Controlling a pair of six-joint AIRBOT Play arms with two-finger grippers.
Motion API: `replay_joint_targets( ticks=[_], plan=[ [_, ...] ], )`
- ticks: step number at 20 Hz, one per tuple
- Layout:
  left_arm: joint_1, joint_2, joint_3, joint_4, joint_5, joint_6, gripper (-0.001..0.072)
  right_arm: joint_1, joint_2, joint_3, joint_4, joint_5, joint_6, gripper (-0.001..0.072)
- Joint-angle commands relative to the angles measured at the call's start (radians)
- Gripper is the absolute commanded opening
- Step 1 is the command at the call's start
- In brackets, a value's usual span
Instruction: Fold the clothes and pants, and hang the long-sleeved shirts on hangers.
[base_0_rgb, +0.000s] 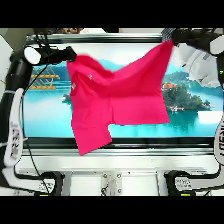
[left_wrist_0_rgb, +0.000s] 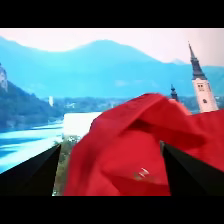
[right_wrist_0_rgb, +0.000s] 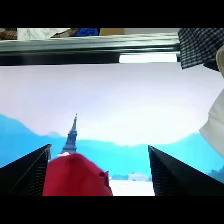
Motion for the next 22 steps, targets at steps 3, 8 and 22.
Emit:
replay_joint_targets(
  ticks=[3,8,22],
  plan=[
    [0.103,-0.129,0.185,-0.002,-0.303,-0.014,0.0683,-0.039,0.049,0.000,-0.002,0.022,-0.003,0.0657],
    [0.249,0.049,-0.161,0.006,-0.400,-0.045,0.0682,-0.070,0.268,-0.141,0.000,0.265,-0.040,0.0657],
    [0.303,0.274,-1.028,-0.318,-0.050,-0.013,0.0683,0.047,0.724,-0.781,0.143,0.362,-0.036,0.0657]
  ],
)
